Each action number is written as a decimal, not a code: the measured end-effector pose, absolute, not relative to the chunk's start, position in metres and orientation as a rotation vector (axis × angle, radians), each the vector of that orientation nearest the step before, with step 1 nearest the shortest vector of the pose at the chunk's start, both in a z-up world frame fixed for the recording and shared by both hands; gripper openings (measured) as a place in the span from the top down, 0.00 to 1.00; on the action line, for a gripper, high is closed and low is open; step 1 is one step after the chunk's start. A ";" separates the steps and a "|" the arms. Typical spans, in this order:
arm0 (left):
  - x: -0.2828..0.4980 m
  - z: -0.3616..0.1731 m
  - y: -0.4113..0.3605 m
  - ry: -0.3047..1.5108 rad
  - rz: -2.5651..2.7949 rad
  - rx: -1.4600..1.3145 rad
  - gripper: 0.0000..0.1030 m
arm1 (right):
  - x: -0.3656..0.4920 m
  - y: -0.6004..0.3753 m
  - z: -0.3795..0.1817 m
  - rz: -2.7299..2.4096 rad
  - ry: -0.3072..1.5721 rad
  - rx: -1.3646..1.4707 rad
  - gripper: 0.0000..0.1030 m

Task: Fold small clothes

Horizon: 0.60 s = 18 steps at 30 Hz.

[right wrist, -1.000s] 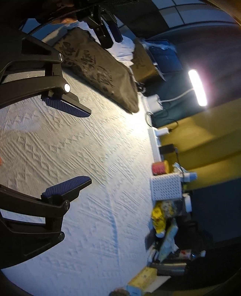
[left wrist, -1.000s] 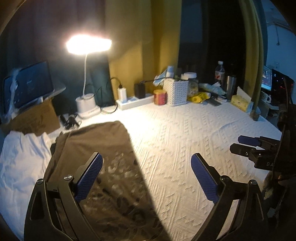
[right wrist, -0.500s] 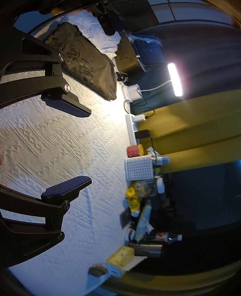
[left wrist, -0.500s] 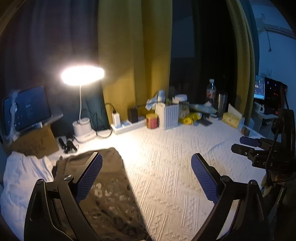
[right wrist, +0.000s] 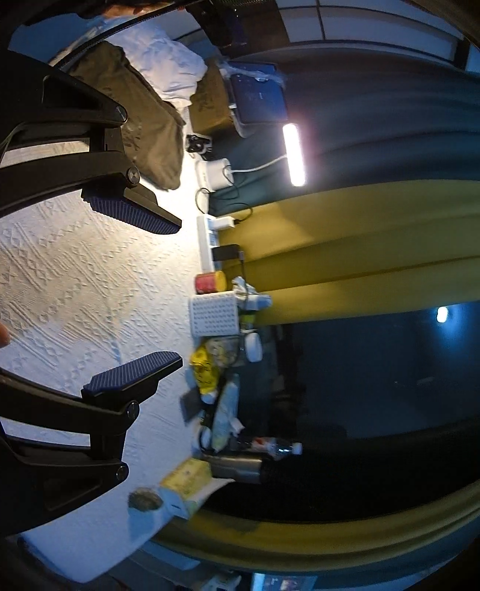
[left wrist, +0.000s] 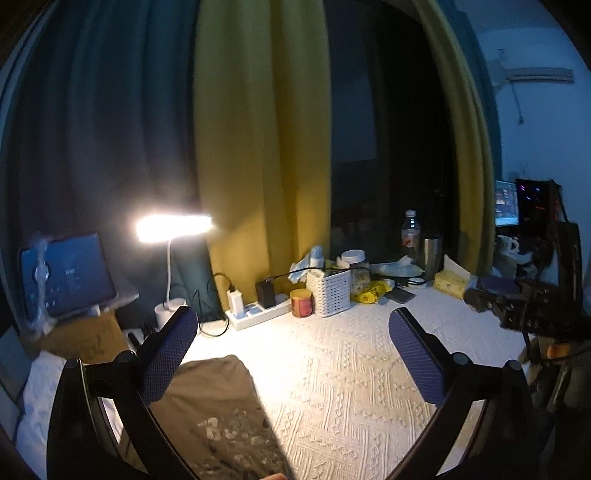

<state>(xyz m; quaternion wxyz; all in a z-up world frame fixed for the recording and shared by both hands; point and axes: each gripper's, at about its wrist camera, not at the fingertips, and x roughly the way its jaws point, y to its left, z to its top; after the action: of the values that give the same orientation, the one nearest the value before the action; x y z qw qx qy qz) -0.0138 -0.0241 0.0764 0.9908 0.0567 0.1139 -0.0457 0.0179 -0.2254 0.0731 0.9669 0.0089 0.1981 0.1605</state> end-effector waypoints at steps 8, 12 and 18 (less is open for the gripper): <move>-0.037 0.091 -0.029 0.149 -0.073 0.165 0.01 | 0.003 -0.218 0.102 0.267 0.316 0.000 0.33; -0.045 0.093 -0.026 0.118 -0.041 0.171 0.01 | -0.004 -0.217 0.113 0.208 0.279 0.006 0.33; -0.051 0.096 -0.008 0.086 0.006 0.114 0.01 | -0.017 -0.206 0.126 0.197 0.230 -0.031 0.33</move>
<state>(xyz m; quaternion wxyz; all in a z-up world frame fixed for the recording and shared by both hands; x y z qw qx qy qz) -0.0515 -0.0083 0.0962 0.9975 0.0568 0.0430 0.0029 -0.0173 -0.2062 0.1256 0.9884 -0.0152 0.1146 0.0981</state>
